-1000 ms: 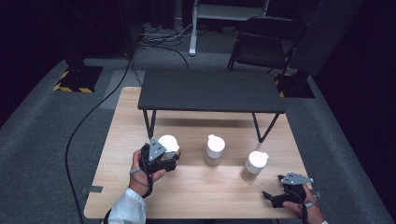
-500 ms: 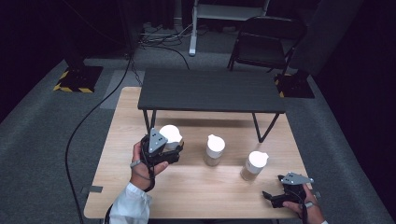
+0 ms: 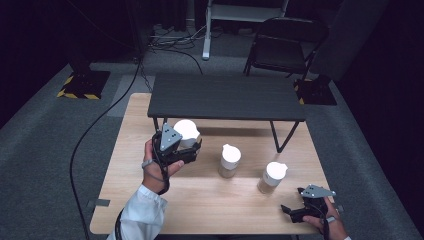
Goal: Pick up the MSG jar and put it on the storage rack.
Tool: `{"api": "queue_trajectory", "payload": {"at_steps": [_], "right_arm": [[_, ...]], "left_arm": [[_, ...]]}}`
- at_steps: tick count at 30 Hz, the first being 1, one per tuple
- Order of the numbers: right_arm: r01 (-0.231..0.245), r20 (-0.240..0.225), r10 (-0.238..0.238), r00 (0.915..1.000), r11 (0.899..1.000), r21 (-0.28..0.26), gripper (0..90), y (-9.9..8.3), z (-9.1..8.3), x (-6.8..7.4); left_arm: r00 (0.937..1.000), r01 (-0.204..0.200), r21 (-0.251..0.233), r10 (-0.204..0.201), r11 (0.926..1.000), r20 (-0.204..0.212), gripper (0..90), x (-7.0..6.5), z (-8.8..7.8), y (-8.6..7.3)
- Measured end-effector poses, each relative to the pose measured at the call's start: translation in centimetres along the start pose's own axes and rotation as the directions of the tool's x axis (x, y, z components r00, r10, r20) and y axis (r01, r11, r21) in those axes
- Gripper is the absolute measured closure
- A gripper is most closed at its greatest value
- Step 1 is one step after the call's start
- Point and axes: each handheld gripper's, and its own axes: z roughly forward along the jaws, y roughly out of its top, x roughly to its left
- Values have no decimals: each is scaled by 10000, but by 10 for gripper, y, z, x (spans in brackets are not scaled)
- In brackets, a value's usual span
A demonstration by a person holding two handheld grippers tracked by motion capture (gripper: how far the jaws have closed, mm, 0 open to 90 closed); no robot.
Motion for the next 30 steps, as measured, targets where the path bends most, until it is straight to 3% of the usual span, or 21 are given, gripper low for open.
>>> {"api": "queue_trajectory", "payload": {"at_steps": [8, 20, 30], "right_arm": [[0, -1, 0, 10000, 10000, -2, 0, 0, 0, 0], [-2, 0, 2, 10000, 10000, 2, 0, 0, 0, 0], [-1, 0, 1, 10000, 10000, 3, 0, 0, 0, 0]], "left_arm": [[9998, 161, -112, -160, 9998, 111, 304, 5, 6, 18], [9998, 23, -463, -14, 9989, 186, 304, 7, 6, 50], [9999, -156, -476, 159, 9987, 65, 304, 6, 12, 73]]}}
